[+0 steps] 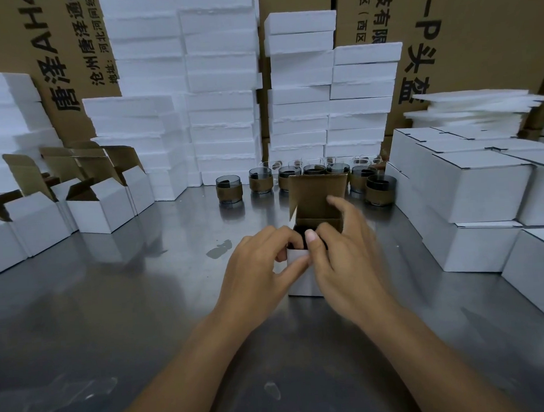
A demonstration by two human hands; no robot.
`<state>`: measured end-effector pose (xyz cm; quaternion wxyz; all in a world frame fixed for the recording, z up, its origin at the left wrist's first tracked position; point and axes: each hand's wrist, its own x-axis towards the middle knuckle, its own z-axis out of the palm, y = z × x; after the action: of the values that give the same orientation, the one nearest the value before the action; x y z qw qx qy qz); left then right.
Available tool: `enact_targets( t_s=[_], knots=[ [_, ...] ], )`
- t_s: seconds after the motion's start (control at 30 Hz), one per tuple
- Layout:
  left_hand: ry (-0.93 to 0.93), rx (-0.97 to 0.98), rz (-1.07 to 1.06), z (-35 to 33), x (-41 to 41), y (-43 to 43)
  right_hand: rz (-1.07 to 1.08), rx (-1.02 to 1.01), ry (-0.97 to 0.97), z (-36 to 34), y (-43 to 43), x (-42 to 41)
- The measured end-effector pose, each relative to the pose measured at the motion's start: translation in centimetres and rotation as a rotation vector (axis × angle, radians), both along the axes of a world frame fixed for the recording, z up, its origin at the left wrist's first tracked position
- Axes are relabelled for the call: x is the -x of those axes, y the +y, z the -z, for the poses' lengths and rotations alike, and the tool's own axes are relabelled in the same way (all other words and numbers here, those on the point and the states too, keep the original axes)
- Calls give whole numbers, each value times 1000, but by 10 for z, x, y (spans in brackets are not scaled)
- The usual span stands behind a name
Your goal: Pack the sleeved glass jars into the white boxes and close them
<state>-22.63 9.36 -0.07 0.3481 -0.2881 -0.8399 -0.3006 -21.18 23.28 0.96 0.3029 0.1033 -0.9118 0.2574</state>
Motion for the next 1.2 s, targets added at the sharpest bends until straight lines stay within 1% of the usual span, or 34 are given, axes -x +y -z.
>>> enact_targets(
  t_s=[0.1, 0.17, 0.23, 0.33, 0.37, 0.43, 0.5, 0.53, 0.6, 0.73, 0.87, 1.03, 1.1, 1.2],
  knots=[
    [-5, -17, 18, 0, 1, 0, -21, -47, -17, -1, 1, -1],
    [-12, -43, 51, 1, 2, -1, -49, -13, 13, -2, 0, -1],
    [-65, -132, 82, 0, 2, -2, -88, 189, 86, -3, -2, -2],
    [-174, -353, 104, -3, 2, 0, -111, 601, 167, -9, -4, -2],
    [-223, -417, 104, -3, 2, 1, -91, 725, 136, -10, -4, -1],
    [-371, -505, 92, -4, 3, 2, -68, 928, -18, -11, -2, 4],
    [-544, -530, 83, -5, 6, 4, -77, 1045, -188, -10, 1, 9],
    [-618, -532, 76, -5, 8, 5, -86, 1072, -251, -10, 1, 9],
    [-724, -558, 83, -5, 10, 6, -114, 1060, -301, -10, 1, 10],
    [-794, -588, 139, -4, 12, 5, -131, 955, -304, -6, 0, 12],
    [-804, -561, 183, -6, 10, 4, -157, 907, -300, -4, 1, 12],
    [-751, -601, 263, -6, 10, 2, -224, 887, -251, -4, 3, 15],
    [-737, -604, 284, -4, 11, -1, -232, 945, -247, -5, 2, 14],
    [-736, -667, 369, -2, 13, -2, -196, 1083, -269, -6, 1, 15]
  ],
)
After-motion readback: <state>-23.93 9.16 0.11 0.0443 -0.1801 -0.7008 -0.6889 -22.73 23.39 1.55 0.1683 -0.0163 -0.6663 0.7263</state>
